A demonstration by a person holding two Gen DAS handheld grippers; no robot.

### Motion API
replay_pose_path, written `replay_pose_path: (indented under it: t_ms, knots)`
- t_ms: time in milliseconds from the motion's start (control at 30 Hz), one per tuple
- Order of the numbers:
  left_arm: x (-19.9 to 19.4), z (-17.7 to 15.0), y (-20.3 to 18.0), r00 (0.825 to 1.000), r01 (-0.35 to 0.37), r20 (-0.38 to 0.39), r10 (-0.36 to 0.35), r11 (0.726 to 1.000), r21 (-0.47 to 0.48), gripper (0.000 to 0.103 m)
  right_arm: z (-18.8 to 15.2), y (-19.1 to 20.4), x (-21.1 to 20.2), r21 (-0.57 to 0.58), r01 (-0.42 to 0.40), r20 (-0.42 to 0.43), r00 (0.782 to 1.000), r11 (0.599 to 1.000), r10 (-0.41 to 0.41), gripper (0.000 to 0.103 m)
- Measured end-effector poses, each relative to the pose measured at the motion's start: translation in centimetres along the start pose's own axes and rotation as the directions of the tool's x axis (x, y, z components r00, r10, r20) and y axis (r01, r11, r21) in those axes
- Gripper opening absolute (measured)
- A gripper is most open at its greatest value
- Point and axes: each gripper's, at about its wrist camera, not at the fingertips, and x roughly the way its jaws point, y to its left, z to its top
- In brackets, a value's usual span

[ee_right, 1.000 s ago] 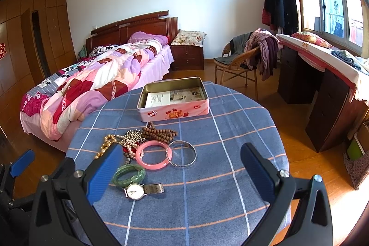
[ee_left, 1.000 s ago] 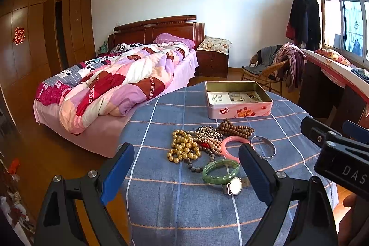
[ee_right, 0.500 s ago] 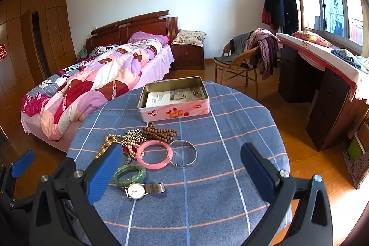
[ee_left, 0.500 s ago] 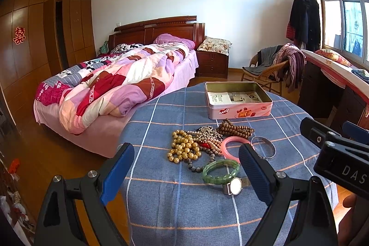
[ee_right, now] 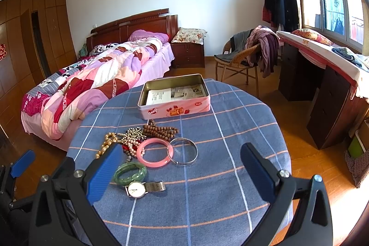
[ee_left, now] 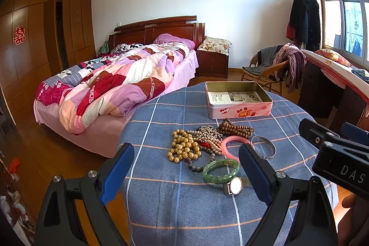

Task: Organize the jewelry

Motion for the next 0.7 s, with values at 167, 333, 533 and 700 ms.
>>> replay_pose_path:
  t_ms: [167, 333, 533, 700]
  knots:
    - [0.01, -0.02, -0.01, 1.000, 0.001, 0.001, -0.001, 1.000, 0.000, 0.092, -0.01, -0.02, 0.01, -0.001, -0.001, -0.001, 1.000, 1.000, 0.001, 0.103]
    - [0.01, -0.03, 0.00, 1.000, 0.001, 0.001, -0.001, 1.000, 0.000, 0.092, -0.01, -0.03, 0.00, 0.001, -0.001, 0.000, 1.000, 1.000, 0.001, 0.103]
    - [0.03, -0.10, -0.01, 1.000, -0.001, -0.003, 0.001, 1.000, -0.002, 0.092, -0.01, -0.08, 0.05, 0.001, 0.000, -0.005, 1.000, 1.000, 0.000, 0.103]
    - [0.59, -0.19, 0.13, 1.000, 0.000, -0.021, 0.000, 1.000, -0.006, 0.092, -0.42, -0.03, 0.53, 0.006, 0.004, -0.020, 1.000, 1.000, -0.004, 0.103]
